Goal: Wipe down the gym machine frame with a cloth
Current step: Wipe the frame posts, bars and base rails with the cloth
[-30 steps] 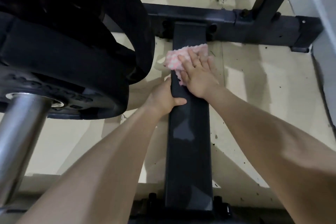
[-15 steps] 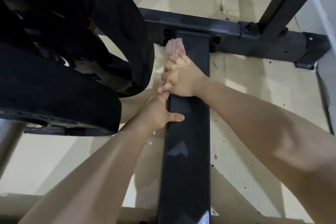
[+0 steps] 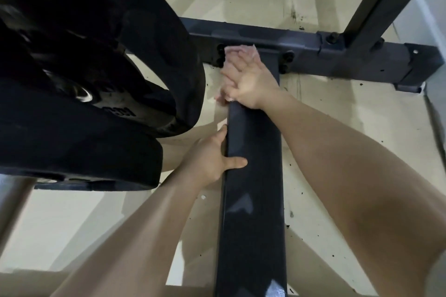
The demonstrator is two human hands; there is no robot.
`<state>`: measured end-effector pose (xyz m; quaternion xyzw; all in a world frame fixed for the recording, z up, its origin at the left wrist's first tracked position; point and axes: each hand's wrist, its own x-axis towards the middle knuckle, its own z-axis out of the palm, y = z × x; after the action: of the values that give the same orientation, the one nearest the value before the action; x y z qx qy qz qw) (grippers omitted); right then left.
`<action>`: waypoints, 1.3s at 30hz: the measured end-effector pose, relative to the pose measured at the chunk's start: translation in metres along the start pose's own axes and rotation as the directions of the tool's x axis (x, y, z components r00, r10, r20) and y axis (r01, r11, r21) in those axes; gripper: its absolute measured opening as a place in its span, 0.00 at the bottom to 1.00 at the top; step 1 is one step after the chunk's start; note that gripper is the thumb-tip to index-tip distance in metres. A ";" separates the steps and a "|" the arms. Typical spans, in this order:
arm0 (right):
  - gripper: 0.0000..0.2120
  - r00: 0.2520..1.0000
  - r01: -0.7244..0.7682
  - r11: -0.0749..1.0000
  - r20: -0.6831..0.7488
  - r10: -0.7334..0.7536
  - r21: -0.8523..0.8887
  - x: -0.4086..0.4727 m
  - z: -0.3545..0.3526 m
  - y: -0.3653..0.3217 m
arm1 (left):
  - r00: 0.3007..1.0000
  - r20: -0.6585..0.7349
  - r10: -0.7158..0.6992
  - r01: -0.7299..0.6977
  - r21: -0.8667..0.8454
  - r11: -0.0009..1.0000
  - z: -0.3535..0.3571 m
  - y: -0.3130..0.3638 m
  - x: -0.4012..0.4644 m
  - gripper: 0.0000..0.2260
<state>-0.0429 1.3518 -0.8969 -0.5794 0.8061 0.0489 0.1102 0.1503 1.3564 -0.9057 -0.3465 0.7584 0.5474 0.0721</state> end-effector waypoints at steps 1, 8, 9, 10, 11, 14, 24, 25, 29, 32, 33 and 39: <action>0.30 0.996 -0.084 0.995 -0.005 0.084 0.051 0.005 -0.001 0.003 | 1.000 0.004 -0.011 0.011 -0.024 1.000 0.000 0.000 0.000 0.40; 0.33 0.899 -0.378 0.869 -0.097 0.427 0.320 -0.038 0.021 -0.008 | 1.000 -0.003 0.015 -0.015 -0.054 0.998 0.000 0.006 -0.005 0.34; 0.36 0.865 -0.439 0.796 -0.044 0.500 0.417 -0.026 0.016 -0.003 | 1.000 0.002 0.014 -0.014 -0.058 0.998 0.000 0.006 -0.006 0.34; 0.39 0.838 -0.466 0.697 0.020 0.545 0.544 -0.015 0.013 0.003 | 1.000 0.006 0.016 -0.016 -0.071 0.997 0.001 0.005 -0.006 0.34; 0.43 0.825 -0.449 0.583 0.065 0.561 0.677 -0.009 0.012 0.010 | 1.000 0.011 0.022 -0.021 -0.086 0.996 0.001 0.004 -0.007 0.34; 0.40 0.842 -0.220 0.265 0.046 0.537 0.939 -0.036 0.018 0.018 | 0.999 0.030 0.036 -0.032 -0.124 0.992 0.004 0.002 -0.007 0.29; 0.12 0.858 -0.168 -0.021 0.157 0.489 0.986 -0.099 0.015 -0.022 | 0.996 -0.083 -0.021 0.004 -0.196 0.981 0.015 0.006 -0.008 0.31; 0.13 0.844 -0.193 -0.016 0.174 0.508 0.981 -0.111 0.018 -0.029 | 0.986 -0.159 -0.059 0.041 -0.112 0.993 0.019 0.010 -0.012 0.33; 0.16 0.847 -0.178 -0.046 0.177 0.502 0.983 -0.172 0.047 -0.059 | 0.943 -0.332 -0.023 -0.003 -0.078 0.997 0.035 0.010 -0.042 0.24; 0.39 0.844 -0.187 0.178 0.066 0.532 0.966 -0.155 0.053 -0.048 | 0.954 -0.238 -0.180 0.025 -0.536 0.844 0.038 0.007 -0.057 0.23; 0.45 0.863 -0.223 0.377 0.002 0.506 0.899 -0.142 0.052 -0.044 | 0.954 -0.214 -0.211 0.029 -0.632 0.774 0.036 0.005 -0.060 0.19; 0.29 0.969 -0.091 0.960 -0.199 0.147 0.263 -0.146 0.049 -0.053 | 0.945 -0.275 -0.176 0.000 -0.538 0.843 0.022 -0.008 -0.079 0.12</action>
<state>0.0580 1.4795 -0.9073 -0.5127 0.8465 -0.1109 0.0911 0.2083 1.4102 -0.8818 -0.4703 0.5618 0.6695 -0.1225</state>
